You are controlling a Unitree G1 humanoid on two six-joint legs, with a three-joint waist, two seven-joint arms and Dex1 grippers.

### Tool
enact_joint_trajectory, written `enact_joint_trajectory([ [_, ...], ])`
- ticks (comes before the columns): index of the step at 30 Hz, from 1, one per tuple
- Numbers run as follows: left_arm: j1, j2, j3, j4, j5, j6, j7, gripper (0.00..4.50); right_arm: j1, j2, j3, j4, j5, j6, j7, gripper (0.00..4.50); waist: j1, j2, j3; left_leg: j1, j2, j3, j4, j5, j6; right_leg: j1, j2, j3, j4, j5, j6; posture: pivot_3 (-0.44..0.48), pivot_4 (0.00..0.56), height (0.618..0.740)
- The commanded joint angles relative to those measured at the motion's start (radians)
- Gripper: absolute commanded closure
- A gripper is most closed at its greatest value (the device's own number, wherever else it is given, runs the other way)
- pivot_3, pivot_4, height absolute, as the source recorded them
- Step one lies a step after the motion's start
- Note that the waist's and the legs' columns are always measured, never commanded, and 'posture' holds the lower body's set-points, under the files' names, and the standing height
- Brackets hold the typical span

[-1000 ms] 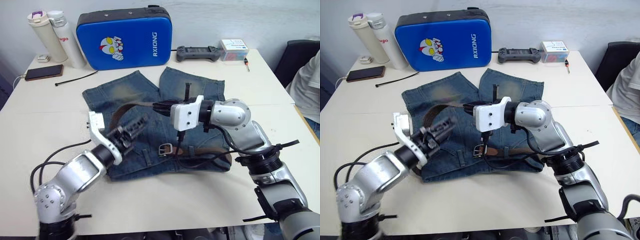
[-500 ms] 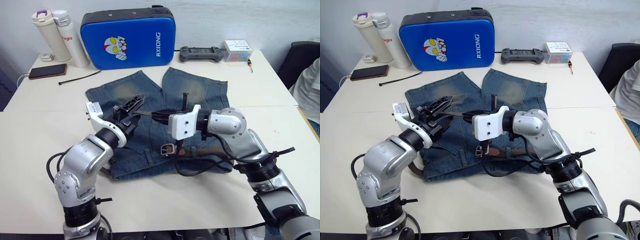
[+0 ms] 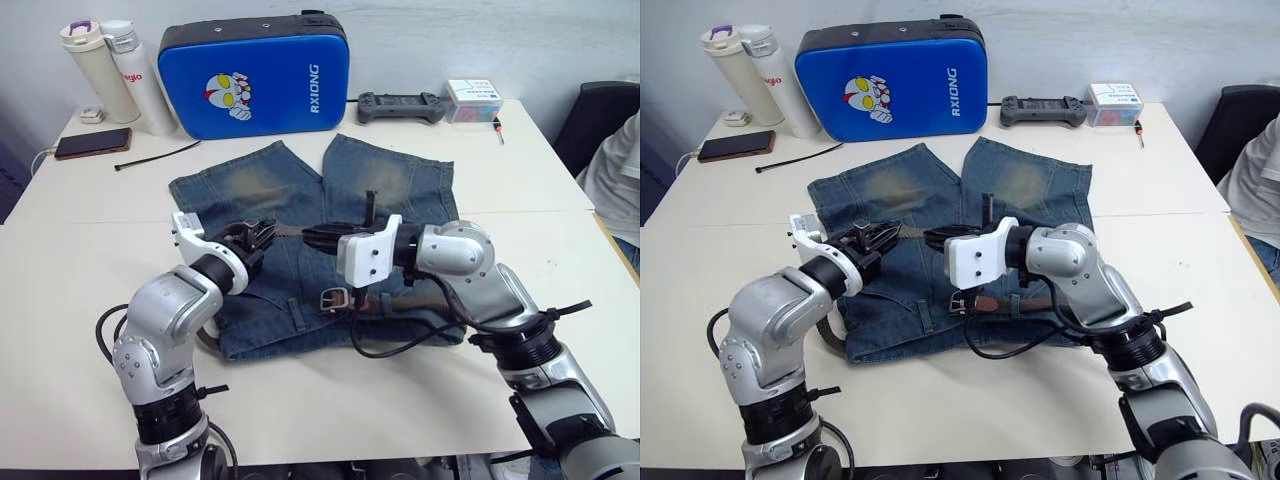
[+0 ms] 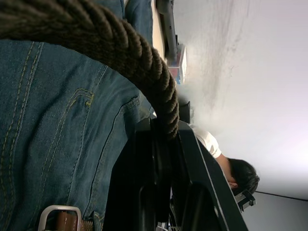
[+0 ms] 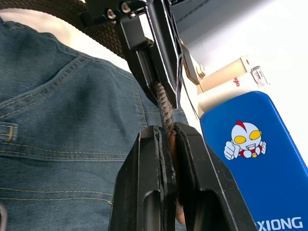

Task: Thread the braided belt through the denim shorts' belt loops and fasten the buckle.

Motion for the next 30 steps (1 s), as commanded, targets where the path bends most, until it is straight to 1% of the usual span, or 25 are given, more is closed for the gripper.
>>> enact_joint_trajectory([
  [1, -0.012, -0.003, 0.04, 0.006, 0.006, -0.006, 0.011, 4.48, 0.002, -0.008, -0.035, -0.073, 0.039, -0.016, -0.004, 4.5, 0.0, 0.0, 0.0, 0.0, 0.0, 0.0, 0.0, 0.0, 0.0, 0.0, 0.0, 0.0, 0.0, 0.0, 0.0, 0.0, 0.15, 0.74],
  [2, -0.015, -0.005, 0.042, 0.008, 0.006, -0.005, 0.009, 4.48, 0.005, -0.005, -0.04, -0.073, 0.051, -0.002, -0.005, 4.5, 0.0, 0.0, 0.0, 0.0, 0.0, 0.0, 0.0, 0.0, 0.0, 0.0, 0.0, 0.0, 0.0, 0.0, 0.0, 0.0, 0.15, 0.74],
  [3, -0.019, -0.005, 0.044, 0.01, 0.006, -0.003, 0.008, 4.5, 0.006, -0.001, -0.047, -0.075, 0.075, 0.023, 0.003, 4.05, 0.0, 0.0, 0.0, 0.0, 0.0, 0.0, 0.0, 0.0, 0.0, 0.0, 0.0, 0.0, 0.0, 0.0, 0.0, 0.0, 0.15, 0.74],
  [5, -0.027, -0.002, 0.05, 0.01, 0.006, -0.003, 0.013, 4.5, 0.004, 0.003, -0.065, -0.082, 0.132, 0.082, 0.021, 3.48, 0.0, 0.0, 0.0, 0.0, 0.0, 0.0, 0.0, 0.0, 0.0, 0.0, 0.0, 0.0, 0.0, 0.0, 0.0, 0.0, 0.15, 0.74],
  [7, -0.039, 0.006, 0.066, 0.006, 0.006, 0.0, 0.023, 4.5, 0.002, -0.016, -0.082, -0.109, 0.204, 0.154, 0.067, 2.72, -0.001, 0.0, 0.0, 0.0, 0.0, 0.0, 0.0, 0.0, 0.0, 0.0, 0.0, 0.0, 0.0, 0.0, 0.0, 0.0, 0.15, 0.74],
  [8, -0.045, 0.013, 0.077, 0.003, 0.006, 0.005, 0.025, 4.5, 0.001, -0.03, -0.094, -0.13, 0.25, 0.206, 0.094, 2.15, 0.0, 0.0, 0.0, 0.0, 0.0, 0.0, -0.001, 0.0, 0.0, 0.0, 0.0, 0.0, 0.0, 0.0, 0.0, 0.0, 0.15, 0.74],
  [11, -0.042, 0.045, 0.107, -0.005, 0.006, 0.027, 0.014, 4.5, -0.008, -0.076, -0.143, -0.183, 0.403, 0.425, 0.161, 0.71, 0.001, 0.0, 0.0, 0.0, 0.0, 0.0, -0.001, 0.0, 0.0, 0.0, 0.0, 0.0, -0.001, 0.0, 0.0, 0.0, 0.15, 0.74],
  [12, -0.035, 0.056, 0.117, -0.012, 0.006, 0.033, 0.009, 4.5, -0.015, -0.094, -0.155, -0.181, 0.437, 0.489, 0.177, 0.32, 0.002, 0.0, 0.0, 0.0, 0.0, 0.0, -0.001, 0.0, 0.0, 0.0, 0.0, 0.0, -0.001, 0.0, 0.0, 0.0, 0.15, 0.74],
  [13, -0.025, 0.067, 0.125, -0.02, 0.006, 0.037, 0.003, 4.5, -0.024, -0.112, -0.156, -0.171, 0.45, 0.539, 0.191, 0.07, 0.002, 0.0, 0.0, 0.0, 0.0, 0.0, -0.001, 0.0, 0.0, 0.0, 0.0, 0.0, -0.001, 0.0, 0.0, 0.0, 0.15, 0.74],
  [16, 0.002, 0.083, 0.138, -0.043, 0.006, 0.037, -0.014, 4.5, -0.056, -0.147, -0.117, -0.102, 0.421, 0.602, 0.215, 0.07, 0.002, 0.0, 0.0, 0.0, 0.0, 0.0, -0.001, 0.0, 0.0, 0.0, 0.0, 0.0, -0.001, 0.0, 0.0, 0.0, 0.15, 0.74],
  [18, 0.03, 0.091, 0.137, -0.071, 0.006, 0.026, -0.02, 4.5, -0.095, -0.117, -0.073, -0.002, 0.38, 0.588, 0.215, 0.07, -0.002, 0.0, 0.0, 0.0, 0.0, 0.0, -0.002, 0.0, 0.0, 0.0, 0.0, 0.0, -0.001, 0.0, 0.0, 0.0, 0.15, 0.74],
  [20, 0.058, 0.098, 0.129, -0.1, 0.006, 0.009, -0.021, 4.5, -0.134, -0.079, -0.044, 0.072, 0.355, 0.59, 0.201, 0.07, -0.006, 0.0, 0.0, 0.0, 0.0, 0.0, -0.002, 0.0, 0.0, 0.0, 0.0, 0.0, -0.001, 0.0, 0.0, 0.0, 0.15, 0.74],
  [23, 0.114, 0.118, 0.112, -0.166, 0.006, -0.036, -0.033, 4.5, -0.205, -0.006, 0.011, 0.212, 0.343, 0.669, 0.226, 0.07, -0.007, 0.0, 0.0, 0.001, 0.0, 0.0, -0.003, 0.0, 0.0, -0.001, 0.0, 0.001, -0.001, 0.0, 0.0, 0.0, 0.15, 0.74],
  [24, 0.139, 0.13, 0.102, -0.195, 0.006, -0.056, -0.038, 4.5, -0.233, 0.031, 0.034, 0.293, 0.324, 0.668, 0.225, 0.07, -0.006, 0.0, 0.0, 0.0, 0.0, 0.001, -0.003, 0.0, 0.0, -0.001, 0.0, 0.001, -0.001, 0.0, 0.0, 0.0, 0.15, 0.74],
  [27, 0.199, 0.166, 0.078, -0.253, 0.006, -0.113, -0.045, 4.5, -0.292, 0.113, 0.081, 0.481, 0.275, 0.638, 0.224, 0.07, -0.006, 0.0, 0.0, 0.0, 0.0, 0.0, -0.003, 0.0, 0.0, -0.001, 0.0, 0.001, -0.002, 0.0, 0.0, 0.0, 0.15, 0.74],
  [28, 0.223, 0.179, 0.071, -0.267, 0.006, -0.131, -0.048, 4.5, -0.315, 0.135, 0.111, 0.556, 0.23, 0.583, 0.212, 0.07, -0.006, 0.001, 0.0, 0.0, 0.0, 0.0, -0.003, 0.0, 0.0, 0.0, 0.0, 0.001, -0.003, 0.0, 0.0, 0.0, 0.15, 0.74],
  [30, 0.26, 0.201, 0.054, -0.291, 0.006, -0.167, -0.053, 4.5, -0.346, 0.179, 0.12, 0.662, 0.203, 0.537, 0.207, 0.07, -0.005, 0.001, 0.0, 0.0, 0.0, 0.0, -0.003, 0.0, 0.0, -0.001, 0.0, 0.001, -0.003, 0.0, 0.0, 0.0, 0.15, 0.74],
])
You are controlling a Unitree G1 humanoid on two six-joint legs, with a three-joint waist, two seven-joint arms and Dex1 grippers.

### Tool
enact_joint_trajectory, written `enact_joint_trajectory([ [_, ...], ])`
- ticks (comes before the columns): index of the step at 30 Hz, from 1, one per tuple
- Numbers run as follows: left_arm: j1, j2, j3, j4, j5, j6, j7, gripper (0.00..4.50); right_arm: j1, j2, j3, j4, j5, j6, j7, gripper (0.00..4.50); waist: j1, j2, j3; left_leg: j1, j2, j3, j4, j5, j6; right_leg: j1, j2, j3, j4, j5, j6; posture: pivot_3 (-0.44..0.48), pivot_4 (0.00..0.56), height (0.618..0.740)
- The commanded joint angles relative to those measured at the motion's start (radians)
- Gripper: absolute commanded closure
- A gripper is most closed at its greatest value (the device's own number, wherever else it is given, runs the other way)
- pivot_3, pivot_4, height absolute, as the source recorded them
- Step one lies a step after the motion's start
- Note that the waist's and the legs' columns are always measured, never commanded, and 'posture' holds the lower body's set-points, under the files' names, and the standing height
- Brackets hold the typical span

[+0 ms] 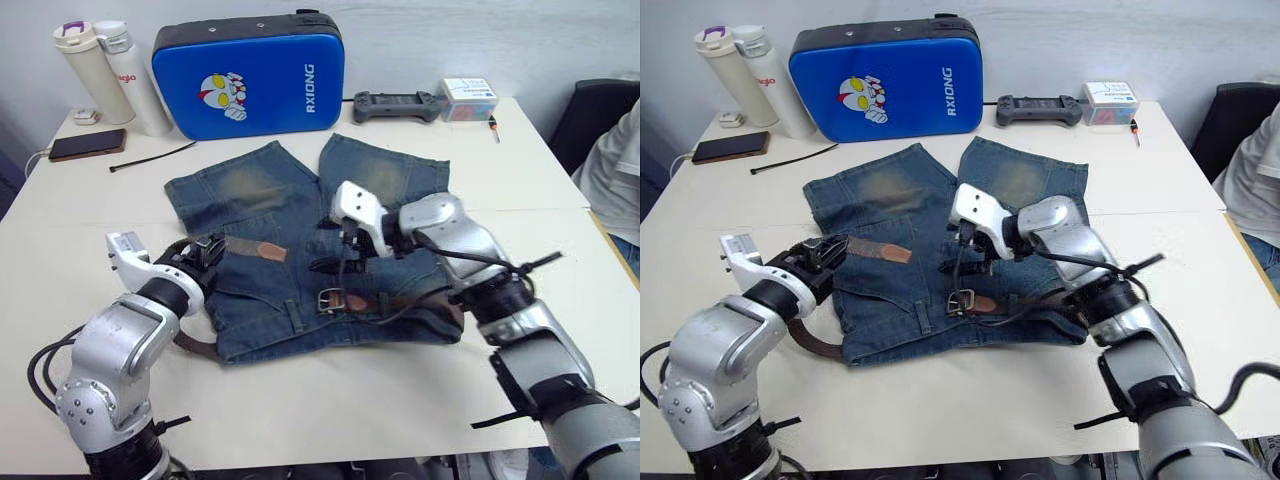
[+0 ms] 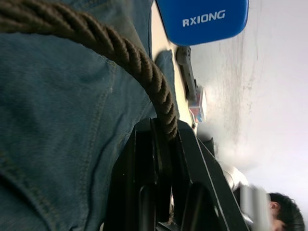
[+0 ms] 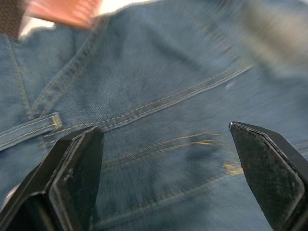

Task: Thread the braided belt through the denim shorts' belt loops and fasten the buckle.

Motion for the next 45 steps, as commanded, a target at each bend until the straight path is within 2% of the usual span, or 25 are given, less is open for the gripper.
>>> enact_joint_trajectory([
  [1, 0.05, 0.037, -0.028, -0.08, -0.002, -0.069, -0.02, 4.5, -0.06, 0.057, 0.015, 0.167, -0.064, -0.103, -0.017, 0.07, 0.003, 0.0, 0.0, 0.0, 0.0, 0.0, 0.0, 0.0, 0.0, 0.0, 0.0, 0.0, 0.0, 0.0, 0.0, 0.0, 0.15, 0.74],
  [7, 0.106, 0.092, -0.082, -0.118, -0.002, -0.145, -0.046, 4.5, -0.076, 0.075, 0.078, 0.326, -0.183, -0.2, 0.0, 0.07, 0.002, 0.001, 0.0, 0.0, 0.0, -0.001, 0.0, 0.0, 0.0, 0.0, 0.0, -0.001, -0.001, 0.0, 0.0, 0.0, 0.15, 0.74],
  [8, 0.11, 0.102, -0.085, -0.118, -0.002, -0.151, -0.05, 4.5, -0.065, 0.069, 0.089, 0.329, -0.196, -0.202, 0.012, 0.29, 0.002, 0.001, 0.0, 0.0, 0.0, -0.001, 0.0, 0.0, 0.0, 0.001, -0.001, -0.001, -0.001, 0.0, 0.0, 0.0, 0.15, 0.74],
  [10, 0.117, 0.12, -0.093, -0.118, -0.002, -0.161, -0.06, 4.5, -0.044, 0.061, 0.095, 0.328, -0.211, -0.219, 0.014, 0.87, 0.003, 0.001, 0.0, 0.002, 0.0, -0.001, -0.002, 0.0, 0.0, 0.002, -0.001, -0.001, -0.002, 0.0, 0.0, 0.0, 0.15, 0.74],
  [14, 0.128, 0.149, -0.105, -0.114, -0.002, -0.166, -0.085, 4.5, -0.027, 0.065, 0.071, 0.32, -0.198, -0.199, 0.016, 2.66, 0.002, 0.001, 0.0, 0.021, -0.001, -0.001, -0.015, 0.0, 0.001, 0.021, -0.002, -0.001, -0.01, 0.0, -0.001, 0.0, 0.15, 0.74],
  [17, 0.129, 0.169, -0.11, -0.106, -0.002, -0.165, -0.099, 4.5, -0.014, 0.071, 0.047, 0.287, -0.169, -0.134, 0.03, 4.07, 0.002, 0.002, 0.001, 0.031, -0.001, -0.002, -0.019, 0.0, 0.001, 0.03, -0.003, -0.002, -0.013, -0.001, -0.002, 0.0, 0.15, 0.74],
  [18, 0.128, 0.177, -0.109, -0.101, -0.002, -0.161, -0.104, 4.5, -0.011, 0.074, 0.038, 0.274, -0.163, -0.118, 0.027, 4.38, 0.002, 0.002, 0.001, 0.031, -0.001, -0.002, -0.02, 0.0, 0.001, 0.03, -0.003, -0.002, -0.014, -0.001, -0.002, 0.0, 0.15, 0.74],
  [24, 0.107, 0.242, -0.088, -0.048, -0.002, -0.115, -0.148, 4.5, -0.005, 0.128, -0.046, 0.212, -0.116, 0.0, -0.039, 4.38, 0.0, 0.002, 0.001, 0.031, -0.001, -0.003, -0.025, 0.0, 0.0, 0.03, -0.003, -0.003, -0.018, -0.001, -0.002, 0.0, 0.15, 0.74],
  [32, 0.001, 0.388, -0.023, 0.126, -0.002, 0.027, -0.238, 4.5, -0.068, 0.195, -0.145, 0.359, -0.143, -0.077, -0.323, 4.38, -0.003, 0.003, 0.002, 0.029, -0.001, -0.003, -0.031, 0.003, -0.005, 0.024, -0.002, -0.003, -0.016, 0.0, -0.005, 0.0, 0.15, 0.74],
  [35, -0.023, 0.426, -0.011, 0.166, -0.002, 0.067, -0.258, 4.5, -0.088, 0.215, -0.175, 0.399, -0.13, -0.098, -0.375, 4.38, -0.001, 0.003, 0.002, 0.027, -0.001, -0.003, -0.031, 0.003, -0.004, 0.023, -0.002, -0.003, -0.016, 0.0, -0.005, 0.0, 0.15, 0.74],
  [38, -0.036, 0.438, -0.005, 0.193, -0.002, 0.072, -0.262, 4.5, -0.08, 0.223, -0.175, 0.37, -0.113, -0.073, -0.335, 4.38, -0.001, 0.003, 0.002, 0.023, -0.001, -0.003, -0.03, 0.003, -0.004, 0.019, -0.002, -0.003, -0.016, 0.0, -0.004, 0.0, 0.15, 0.74],
  [41, -0.036, 0.436, -0.014, 0.203, -0.002, 0.055, -0.278, 4.5, -0.055, 0.212, -0.19, 0.263, -0.064, 0.028, -0.254, 4.38, -0.002, 0.003, 0.002, 0.021, -0.001, -0.003, -0.031, 0.003, -0.004, 0.016, -0.002, -0.003, -0.017, 0.0, -0.004, 0.0, 0.15, 0.74],
  [45, -0.046, 0.405, -0.069, 0.17, 0.07, 0.033, -0.334, 4.5, -0.031, 0.178, -0.256, 0.08, 0.032, 0.219, -0.203, 4.38, -0.002, 0.003, 0.002, 0.013, -0.001, -0.003, -0.03, 0.003, -0.004, 0.01, -0.002, -0.003, -0.018, 0.0, -0.004, 0.0, 0.15, 0.74],
])
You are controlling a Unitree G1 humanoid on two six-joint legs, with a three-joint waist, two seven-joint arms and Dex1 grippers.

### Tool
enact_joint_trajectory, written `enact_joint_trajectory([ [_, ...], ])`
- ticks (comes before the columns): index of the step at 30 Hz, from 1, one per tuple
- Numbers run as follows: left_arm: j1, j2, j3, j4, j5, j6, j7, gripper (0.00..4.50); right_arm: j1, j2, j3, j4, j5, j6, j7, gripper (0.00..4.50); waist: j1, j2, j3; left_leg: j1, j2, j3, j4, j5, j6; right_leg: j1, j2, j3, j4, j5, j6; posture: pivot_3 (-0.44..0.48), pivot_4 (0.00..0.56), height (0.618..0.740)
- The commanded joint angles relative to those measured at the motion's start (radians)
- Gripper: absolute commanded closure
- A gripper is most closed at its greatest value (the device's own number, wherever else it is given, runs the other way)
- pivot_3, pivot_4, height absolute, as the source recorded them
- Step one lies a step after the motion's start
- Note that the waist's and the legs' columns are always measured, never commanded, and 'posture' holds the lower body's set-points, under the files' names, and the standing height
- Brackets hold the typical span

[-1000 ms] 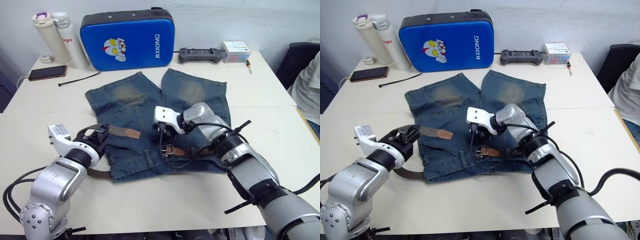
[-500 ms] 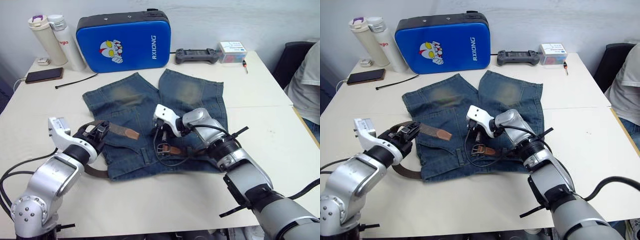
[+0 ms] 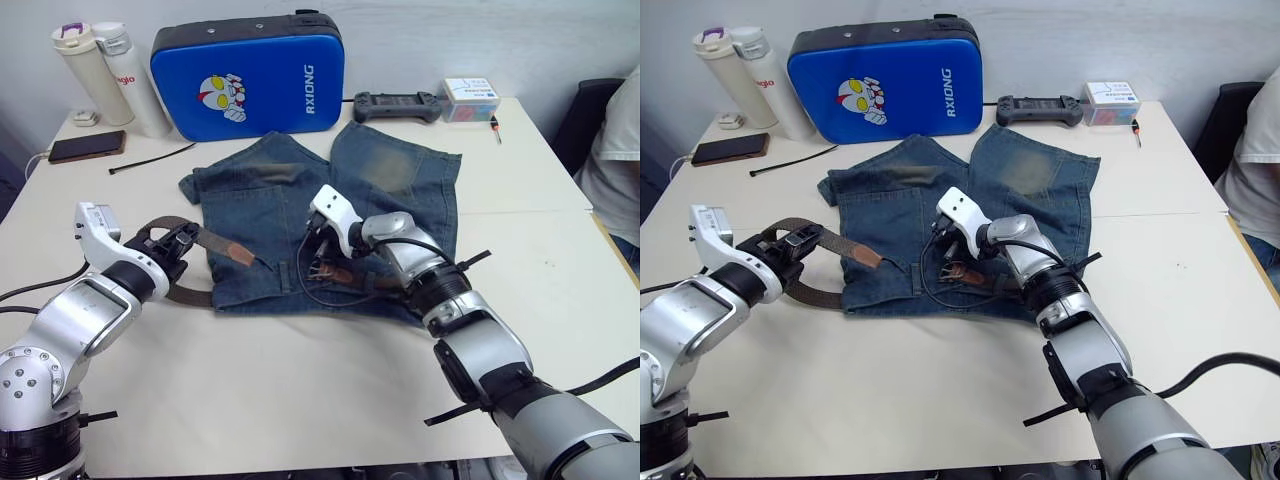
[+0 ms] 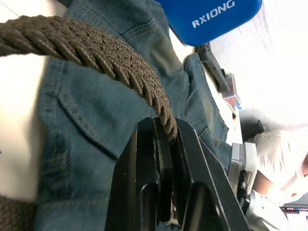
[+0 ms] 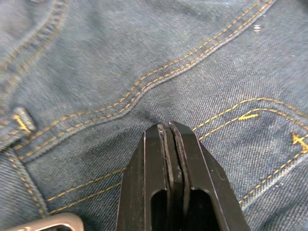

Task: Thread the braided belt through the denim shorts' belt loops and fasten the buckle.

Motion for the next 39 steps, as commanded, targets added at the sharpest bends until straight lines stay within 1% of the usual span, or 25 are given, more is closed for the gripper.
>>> enact_joint_trajectory([
  [1, -0.008, -0.019, -0.036, -0.057, 0.053, -0.022, -0.055, 4.5, 0.007, -0.029, -0.073, -0.183, 0.106, 0.172, 0.052, 4.38, 0.0, 0.0, 0.0, -0.003, 0.0, 0.0, 0.0, 0.0, 0.0, -0.003, 0.0, 0.0, 0.0, 0.0, 0.0, 0.0, 0.15, 0.74],
  [5, 0.015, -0.031, -0.052, -0.082, 0.085, -0.033, -0.077, 4.5, 0.029, -0.11, -0.113, -0.354, 0.193, 0.336, 0.108, 4.38, 0.0, 0.0, 0.0, -0.009, 0.0, 0.0, 0.0, 0.0, 0.0, -0.01, 0.0, 0.0, 0.001, 0.0, 0.0, 0.0, 0.15, 0.74],
  [9, 0.034, -0.014, -0.046, -0.089, 0.102, -0.03, -0.095, 4.5, 0.057, -0.18, -0.11, -0.467, 0.25, 0.404, 0.153, 4.38, 0.0, 0.0, 0.0, -0.015, 0.0, 0.0, 0.0, 0.001, 0.001, -0.014, 0.0, 0.0, 0.001, 0.0, 0.0, 0.0, 0.15, 0.74],
  [10, 0.04, -0.01, -0.04, -0.092, 0.099, -0.032, -0.099, 4.5, 0.064, -0.202, -0.113, -0.499, 0.273, 0.43, 0.17, 3.96, 0.0, 0.0, 0.0, -0.015, 0.0, 0.0, 0.001, 0.001, 0.001, -0.014, 0.0, 0.0, 0.001, 0.0, 0.0, 0.0, 0.15, 0.74],
  [11, 0.044, -0.006, -0.036, -0.092, 0.095, -0.032, -0.104, 4.5, 0.066, -0.216, -0.116, -0.52, 0.29, 0.45, 0.177, 3.71, 0.0, 0.0, 0.0, -0.015, 0.0, 0.0, 0.001, 0.001, 0.001, -0.014, 0.0, 0.0, 0.001, 0.0, 0.0, 0.0, 0.15, 0.74],
  [12, 0.049, 0.003, -0.033, -0.089, 0.099, -0.028, -0.111, 4.5, 0.068, -0.222, -0.121, -0.533, 0.308, 0.468, 0.18, 3.21, -0.001, 0.0, 0.0, -0.015, 0.0, 0.0, 0.001, 0.001, 0.001, -0.014, 0.0, 0.0, 0.0, 0.0, 0.0, 0.0, 0.15, 0.74],
  [14, 0.05, 0.009, -0.034, -0.08, 0.105, -0.029, -0.123, 4.5, 0.071, -0.223, -0.12, -0.541, 0.323, 0.474, 0.174, 2.41, -0.003, 0.0, 0.0, -0.015, 0.0, 0.0, 0.002, 0.001, 0.002, -0.014, 0.0, 0.0, 0.0, 0.0, 0.0, 0.0, 0.15, 0.74],
  [15, 0.048, 0.009, -0.035, -0.075, 0.106, -0.032, -0.128, 4.5, 0.072, -0.222, -0.116, -0.541, 0.326, 0.471, 0.17, 1.85, -0.002, 0.0, 0.0, -0.015, 0.0, 0.0, 0.002, 0.001, 0.001, -0.014, 0.0, 0.0, 0.001, 0.0, 0.0, 0.0, 0.15, 0.74],
  [18, 0.037, 0.021, -0.046, -0.07, 0.114, -0.024, -0.142, 4.5, 0.077, -0.217, -0.103, -0.545, 0.333, 0.454, 0.16, 0.44, 0.0, 0.0, 0.0, -0.014, 0.0, 0.0, 0.003, 0.003, 0.001, -0.014, 0.0, 0.0, 0.003, 0.0, 0.0, 0.0, 0.15, 0.74],
  [19, 0.035, 0.024, -0.048, -0.071, 0.113, -0.023, -0.143, 4.5, 0.077, -0.22, -0.099, -0.549, 0.335, 0.449, 0.162, 0.08, 0.0, 0.0, 0.0, -0.014, 0.0, 0.0, 0.003, 0.003, 0.001, -0.014, 0.0, 0.0, 0.003, 0.0, 0.0, 0.0, 0.15, 0.74],
  [21, 0.036, 0.019, -0.045, -0.078, 0.095, -0.033, -0.129, 4.5, 0.081, -0.251, -0.086, -0.573, 0.339, 0.431, 0.191, 0.08, 0.001, 0.0, 0.0, -0.014, 0.0, 0.0, 0.003, 0.003, 0.001, -0.014, 0.0, 0.0, 0.003, 0.0, 0.0, 0.0, 0.15, 0.74],
  [25, 0.07, 0.022, -0.057, -0.126, 0.021, -0.04, -0.087, 4.5, 0.12, -0.419, -0.007, -0.667, 0.308, 0.307, 0.347, 0.08, 0.005, 0.0, 0.0, -0.015, 0.0, 0.0, 0.002, 0.002, 0.002, -0.014, 0.0, 0.0, 0.001, 0.0, 0.001, 0.0, 0.15, 0.74],
  [28, 0.116, 0.02, -0.059, -0.174, -0.006, -0.056, -0.064, 4.5, 0.155, -0.537, -0.002, -0.759, 0.355, 0.301, 0.456, 0.08, 0.004, 0.0, 0.0, -0.016, -0.001, -0.001, 0.003, 0.002, 0.003, -0.014, 0.0, 0.0, 0.0, 0.001, 0.002, 0.0, 0.15, 0.74],
  [31, 0.144, -0.001, -0.071, -0.208, -0.004, -0.087, -0.05, 4.5, 0.171, -0.591, -0.015, -0.808, 0.388, 0.321, 0.491, 0.08, -0.001, 0.0, 0.0, -0.015, 0.0, 0.0, 0.003, 0.002, 0.003, -0.014, 0.0, 0.001, -0.001, 0.001, 0.002, 0.0, 0.15, 0.74],
  [33, 0.15, -0.01, -0.101, -0.226, 0.043, -0.087, -0.063, 4.5, 0.175, -0.617, -0.014, -0.83, 0.403, 0.338, 0.501, 0.08, 0.001, 0.0, 0.0, -0.014, 0.0, 0.0, 0.003, 0.002, 0.002, -0.013, 0.0, 0.001, 0.0, 0.001, 0.002, 0.0, 0.15, 0.74],
  [36, 0.158, 0.005, -0.141, -0.231, 0.227, -0.07, -0.086, 4.5, 0.175, -0.628, -0.015, -0.837, 0.401, 0.346, 0.48, 0.08, 0.004, 0.0, 0.0, -0.012, 0.0, 0.0, 0.003, 0.003, 0.001, -0.012, 0.0, 0.001, 0.001, 0.001, 0.001, 0.0, 0.15, 0.74],
  [39, 0.146, -0.03, -0.178, -0.226, 0.318, -0.084, -0.092, 4.5, 0.167, -0.625, -0.024, -0.832, 0.401, 0.355, 0.457, 0.08, 0.005, 0.0, 0.0, -0.011, -0.001, 0.0, 0.002, 0.003, 0.002, -0.01, 0.0, 0.001, 0.001, 0.001, 0.001, 0.0, 0.15, 0.74],
])
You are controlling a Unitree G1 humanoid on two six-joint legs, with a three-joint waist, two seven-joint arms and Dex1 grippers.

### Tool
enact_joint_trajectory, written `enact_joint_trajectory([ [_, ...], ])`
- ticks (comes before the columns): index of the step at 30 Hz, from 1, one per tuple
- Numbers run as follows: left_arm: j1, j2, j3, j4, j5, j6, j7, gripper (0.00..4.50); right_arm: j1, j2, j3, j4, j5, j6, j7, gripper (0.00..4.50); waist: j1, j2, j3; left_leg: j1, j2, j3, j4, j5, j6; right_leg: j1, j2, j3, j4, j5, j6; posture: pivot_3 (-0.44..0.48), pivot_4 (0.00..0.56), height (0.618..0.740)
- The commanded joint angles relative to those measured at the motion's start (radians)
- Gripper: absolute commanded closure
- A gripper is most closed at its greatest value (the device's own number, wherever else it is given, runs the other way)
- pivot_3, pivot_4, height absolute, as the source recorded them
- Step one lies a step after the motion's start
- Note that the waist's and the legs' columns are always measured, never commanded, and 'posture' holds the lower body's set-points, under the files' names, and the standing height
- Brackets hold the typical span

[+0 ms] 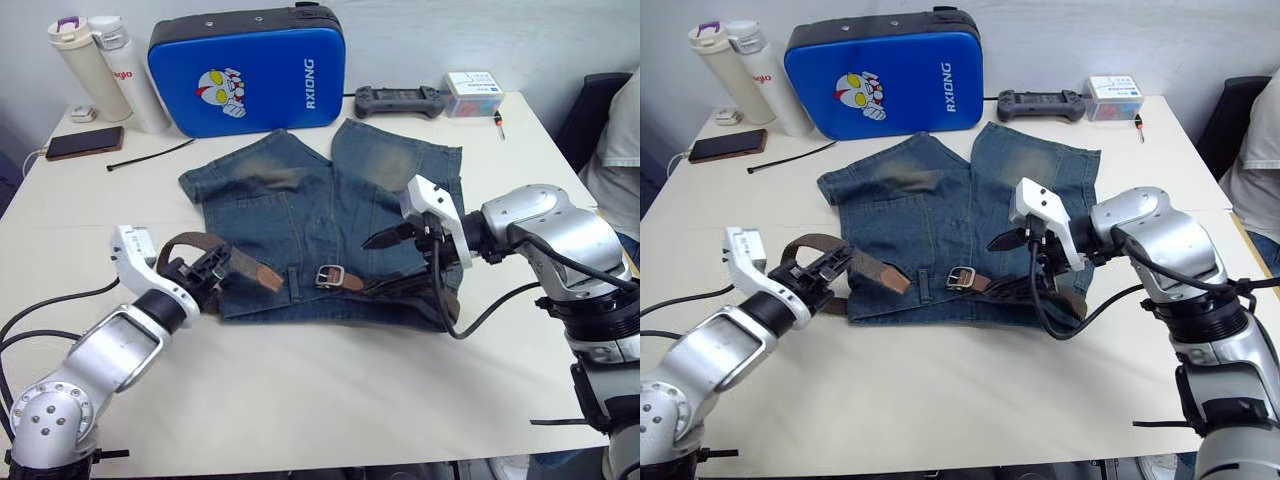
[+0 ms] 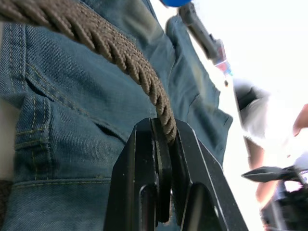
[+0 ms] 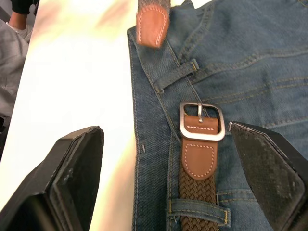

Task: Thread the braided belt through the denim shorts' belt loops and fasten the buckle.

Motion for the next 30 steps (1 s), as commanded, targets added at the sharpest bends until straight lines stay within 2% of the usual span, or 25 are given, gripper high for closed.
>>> enact_joint_trajectory([
  [1, -0.008, -0.033, -0.039, -0.022, 0.109, -0.012, -0.023, 4.5, -0.02, -0.013, -0.031, -0.021, 0.012, 0.007, -0.023, 0.08, 0.002, 0.0, 0.0, 0.0, 0.0, 0.0, 0.0, 0.0, 0.0, 0.0, 0.0, 0.0, 0.0, 0.0, 0.0, 0.0, 0.15, 0.74],
  [7, -0.036, -0.139, -0.131, 0.016, 0.267, -0.008, -0.048, 4.5, -0.035, -0.031, -0.029, -0.006, -0.007, 0.001, -0.052, 0.08, 0.004, 0.0, 0.0, 0.0, 0.0, 0.0, 0.0, 0.0, 0.0, 0.0, 0.0, 0.0, 0.0, 0.0, 0.0, 0.0, 0.15, 0.74],
  [18, -0.055, -0.263, -0.191, 0.107, 0.518, 0.011, -0.171, 4.5, -0.063, -0.042, -0.039, -0.033, 0.014, 0.05, -0.087, 0.08, 0.006, 0.0, 0.0, 0.0, 0.0, 0.0, 0.001, 0.0, 0.001, 0.0, 0.0, 0.0, 0.001, 0.0, 0.001, 0.0, 0.15, 0.74],
  [22, -0.059, -0.343, -0.2, 0.171, 0.555, 0.013, -0.23, 4.5, -0.064, -0.05, -0.035, -0.045, 0.016, 0.063, -0.093, 0.08, 0.016, 0.0, 0.0, -0.001, 0.0, 0.0, 0.003, 0.0, 0.001, 0.0, 0.0, 0.0, 0.001, 0.0, 0.001, 0.0, 0.15, 0.74],
  [27, -0.064, -0.439, -0.171, 0.242, 0.474, 0.063, -0.235, 4.5, -0.063, -0.06, -0.034, -0.064, 0.019, 0.082, -0.105, 0.08, 0.026, 0.0, 0.0, -0.002, 0.0, 0.0, 0.005, -0.001, 0.002, 0.0, 0.0, 0.0, 0.001, 0.001, 0.001, 0.0, 0.15, 0.74],
  [30, -0.08, -0.464, -0.16, 0.273, 0.486, 0.084, -0.252, 4.5, -0.061, -0.063, -0.038, -0.075, 0.023, 0.095, -0.118, 0.08, 0.027, 0.0, 0.0, -0.004, 0.0, 0.0, 0.008, -0.001, 0.003, -0.001, 0.0, -0.001, 0.001, 0.001, 0.002, 0.0, 0.15, 0.74],
])
